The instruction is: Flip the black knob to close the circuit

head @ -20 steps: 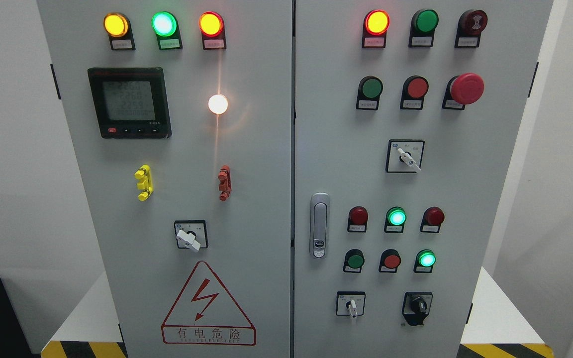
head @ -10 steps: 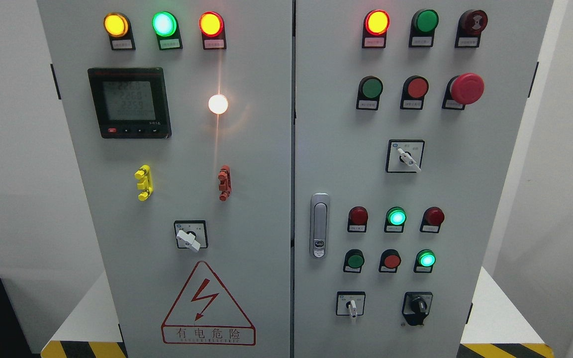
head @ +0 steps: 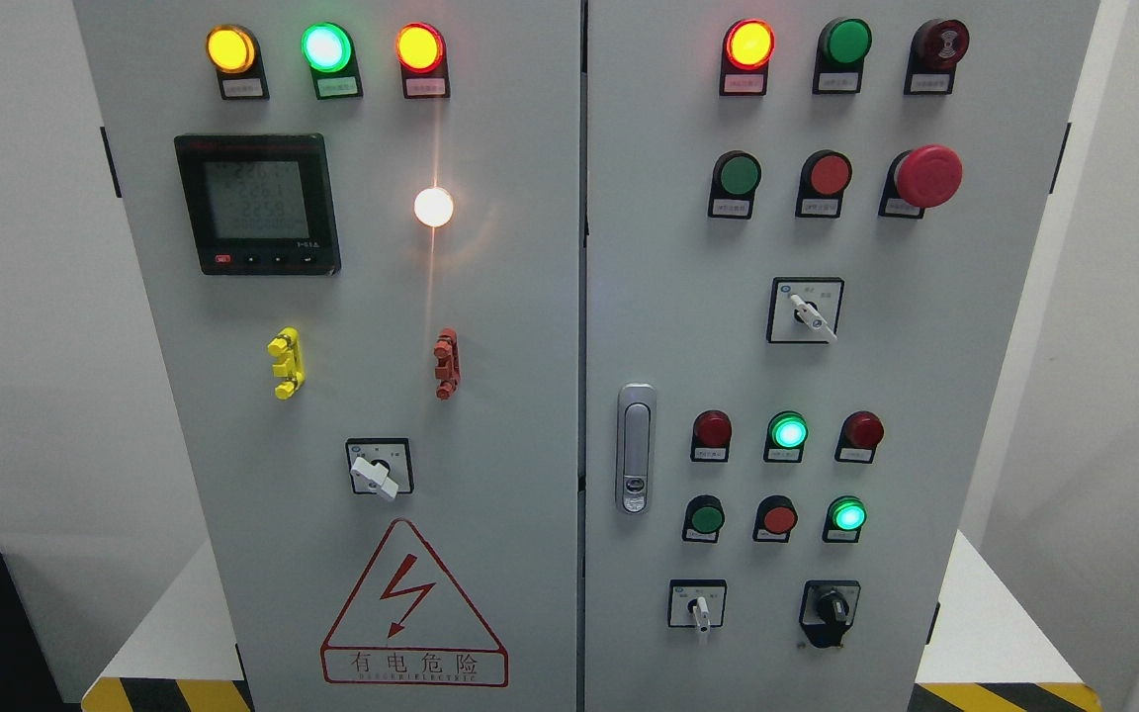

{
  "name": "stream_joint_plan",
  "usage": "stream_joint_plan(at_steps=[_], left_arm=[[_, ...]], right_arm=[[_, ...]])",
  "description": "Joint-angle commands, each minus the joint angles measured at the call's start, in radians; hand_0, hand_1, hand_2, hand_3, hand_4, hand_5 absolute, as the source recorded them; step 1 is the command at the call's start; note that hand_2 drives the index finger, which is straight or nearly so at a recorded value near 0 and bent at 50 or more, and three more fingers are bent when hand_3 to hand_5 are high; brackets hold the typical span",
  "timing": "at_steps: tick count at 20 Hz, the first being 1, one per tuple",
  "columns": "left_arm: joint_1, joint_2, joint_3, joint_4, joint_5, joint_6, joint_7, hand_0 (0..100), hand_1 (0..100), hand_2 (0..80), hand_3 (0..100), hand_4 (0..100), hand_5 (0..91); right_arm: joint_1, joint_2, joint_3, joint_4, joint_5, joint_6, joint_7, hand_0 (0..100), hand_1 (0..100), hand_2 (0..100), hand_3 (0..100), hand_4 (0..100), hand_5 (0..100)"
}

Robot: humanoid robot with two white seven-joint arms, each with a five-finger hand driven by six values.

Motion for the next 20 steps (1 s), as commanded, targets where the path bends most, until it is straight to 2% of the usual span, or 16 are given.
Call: stream_joint_plan(at_steps=[1,4,8,11,15,19,20], left_arm=[[0.000,0.000,0.000,0.000,0.000,0.000,0.001,12,56,0.0,0,0,0.0],[0.000,0.000,0.000,0.000,0.000,0.000,0.001,12,56,0.0,0,0,0.0],[0.000,0.000,0.000,0.000,0.000,0.000,0.001,12,56,0.0,0,0,0.0],[0.000,0.000,0.000,0.000,0.000,0.000,0.001,12,56,0.0,0,0,0.0],[0.000,0.000,0.000,0.000,0.000,0.000,0.001,12,56,0.0,0,0,0.0],[0.000,0.000,0.000,0.000,0.000,0.000,0.001,12,56,0.0,0,0,0.0],[0.000,0.000,0.000,0.000,0.000,0.000,0.001,12,56,0.0,0,0,0.0]], right_arm=[[0.001,0.001,-0.033,-0.463,0.264,-0.009,0.017,0,12,73,81,65,55],[0.001,0.006,-0.030,-0.566,0.359,-0.012,0.045,0,10,81,88,75,66],[0.000,0.022,-0.025,-0.678,0.468,-0.012,0.053,0,8,86,95,80,74],[-0.008,0.036,-0.028,-0.755,0.511,-0.006,0.108,0,7,87,99,83,78],[-0.087,0.045,-0.031,-0.789,0.591,0.022,0.117,0,6,91,100,88,84],[-0.150,0.049,-0.030,-0.800,0.706,0.054,0.119,0,6,91,100,89,86],[-0.157,0.050,-0.030,-0.801,0.708,0.060,0.131,0,6,91,100,89,86]])
